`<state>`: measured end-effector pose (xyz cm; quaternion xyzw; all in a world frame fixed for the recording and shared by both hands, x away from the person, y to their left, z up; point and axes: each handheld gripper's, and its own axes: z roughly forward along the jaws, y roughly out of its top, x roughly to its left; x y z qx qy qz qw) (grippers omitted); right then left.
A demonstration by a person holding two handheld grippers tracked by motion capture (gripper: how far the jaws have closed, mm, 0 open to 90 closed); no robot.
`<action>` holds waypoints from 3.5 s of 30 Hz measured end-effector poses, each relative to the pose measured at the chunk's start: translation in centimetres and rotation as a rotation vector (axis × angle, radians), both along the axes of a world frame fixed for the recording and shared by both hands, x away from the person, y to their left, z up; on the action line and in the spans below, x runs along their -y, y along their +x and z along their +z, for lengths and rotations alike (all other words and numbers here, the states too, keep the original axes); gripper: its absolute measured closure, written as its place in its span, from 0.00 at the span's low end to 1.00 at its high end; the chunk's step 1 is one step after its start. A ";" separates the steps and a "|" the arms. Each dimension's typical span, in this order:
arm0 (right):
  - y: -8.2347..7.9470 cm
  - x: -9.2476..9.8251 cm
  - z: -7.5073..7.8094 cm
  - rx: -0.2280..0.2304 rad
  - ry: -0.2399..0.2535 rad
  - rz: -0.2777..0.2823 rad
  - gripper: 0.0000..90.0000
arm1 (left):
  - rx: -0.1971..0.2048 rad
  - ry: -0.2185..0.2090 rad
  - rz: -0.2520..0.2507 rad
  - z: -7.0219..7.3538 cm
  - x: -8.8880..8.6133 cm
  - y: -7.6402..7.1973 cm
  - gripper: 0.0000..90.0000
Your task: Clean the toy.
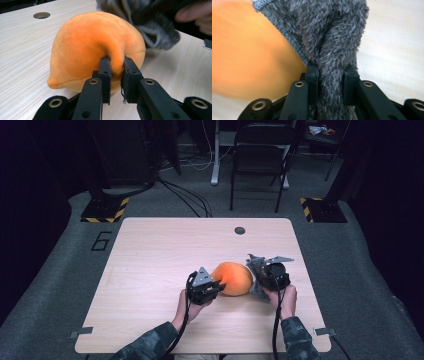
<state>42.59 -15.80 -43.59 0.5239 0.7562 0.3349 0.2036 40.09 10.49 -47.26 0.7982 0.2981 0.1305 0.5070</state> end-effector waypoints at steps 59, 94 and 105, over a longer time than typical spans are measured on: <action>0.3 -1.8 -1.3 0.001 -0.001 0.070 0.79 | 0.187 0.170 0.011 -1.2 1.1 -0.3 0.64; -1.2 -4.3 0.5 0.024 -0.050 0.108 0.80 | -0.020 -0.029 0.037 0.2 0.2 0.1 0.86; 0.1 -1.7 -2.2 -0.065 -0.055 0.020 0.80 | -0.016 -0.043 0.032 0.0 0.1 0.2 0.85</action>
